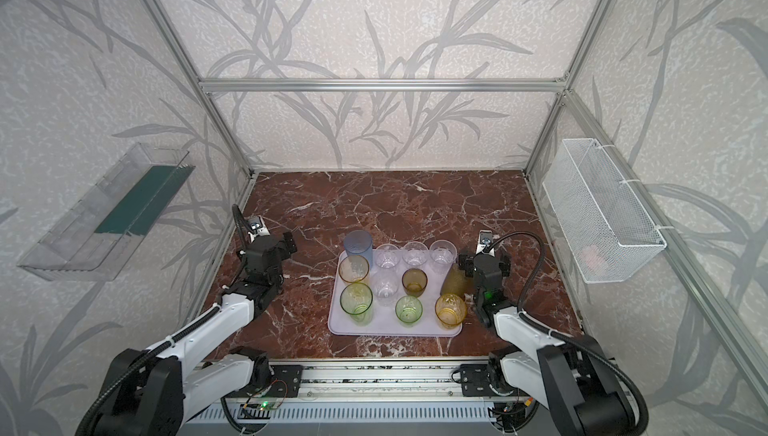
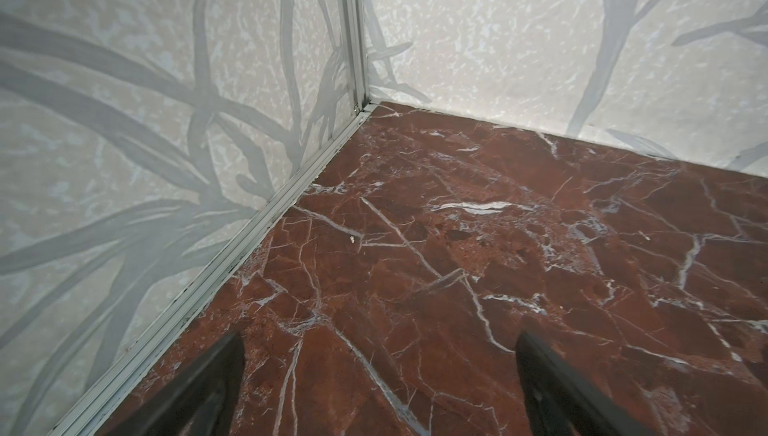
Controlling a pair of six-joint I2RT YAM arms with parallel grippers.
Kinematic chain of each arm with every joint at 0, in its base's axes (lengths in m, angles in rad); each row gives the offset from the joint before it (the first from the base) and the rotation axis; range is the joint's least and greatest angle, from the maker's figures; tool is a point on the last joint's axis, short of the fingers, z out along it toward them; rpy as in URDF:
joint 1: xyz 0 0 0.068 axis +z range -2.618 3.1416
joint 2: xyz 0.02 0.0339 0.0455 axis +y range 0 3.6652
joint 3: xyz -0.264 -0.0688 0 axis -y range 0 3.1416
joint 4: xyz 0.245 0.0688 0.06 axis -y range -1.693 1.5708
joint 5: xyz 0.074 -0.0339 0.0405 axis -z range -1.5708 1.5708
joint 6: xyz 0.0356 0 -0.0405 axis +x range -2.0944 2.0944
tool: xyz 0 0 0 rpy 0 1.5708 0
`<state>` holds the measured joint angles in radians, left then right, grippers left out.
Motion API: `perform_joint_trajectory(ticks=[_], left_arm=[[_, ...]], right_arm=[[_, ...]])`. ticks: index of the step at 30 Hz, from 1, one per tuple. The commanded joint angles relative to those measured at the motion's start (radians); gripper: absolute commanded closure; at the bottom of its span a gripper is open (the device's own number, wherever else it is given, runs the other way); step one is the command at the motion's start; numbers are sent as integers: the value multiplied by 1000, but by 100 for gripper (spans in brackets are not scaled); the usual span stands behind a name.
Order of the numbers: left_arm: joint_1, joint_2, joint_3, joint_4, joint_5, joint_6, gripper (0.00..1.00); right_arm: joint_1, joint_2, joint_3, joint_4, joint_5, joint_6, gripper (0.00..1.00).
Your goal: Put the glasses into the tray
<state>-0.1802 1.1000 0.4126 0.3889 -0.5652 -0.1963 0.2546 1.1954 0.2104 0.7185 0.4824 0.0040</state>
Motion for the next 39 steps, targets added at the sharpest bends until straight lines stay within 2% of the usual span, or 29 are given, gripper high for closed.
perform_joint_trajectory(ticks=[1,4,7,9,18,20,22,24,26,28,31,34,39], left_arm=[[31,44,-27,226,-16,54,1],[58,129,-51,321,-16,58,1],[67,133,-29,273,8,52,1],[69,139,-39,307,2,60,1],[70,114,-40,257,-4,14,1],[68,81,-43,223,11,0,1],[68,22,-31,144,18,-31,1],[67,-28,-11,67,45,-26,1],[59,-73,5,4,68,-57,1],[52,-104,33,-62,92,-95,1],[28,-134,103,-192,153,-150,1],[9,-149,171,-302,288,-212,1],[-46,-154,270,-474,457,-304,1]], right_arm=[[-7,64,18,248,66,-79,1],[-32,137,18,317,50,-65,1],[-43,203,21,370,42,-57,1],[-44,222,32,369,27,-58,1],[-45,177,20,339,8,-39,1],[-44,84,31,217,-7,-12,1],[-44,-69,102,-118,-21,62,1],[-44,-189,171,-372,-46,117,1],[-46,-294,216,-543,-88,156,1],[-48,-384,266,-705,-181,181,1],[-50,-447,359,-953,-305,228,1],[-51,-449,443,-1165,-452,265,0],[-52,-409,537,-1379,-624,294,8]])
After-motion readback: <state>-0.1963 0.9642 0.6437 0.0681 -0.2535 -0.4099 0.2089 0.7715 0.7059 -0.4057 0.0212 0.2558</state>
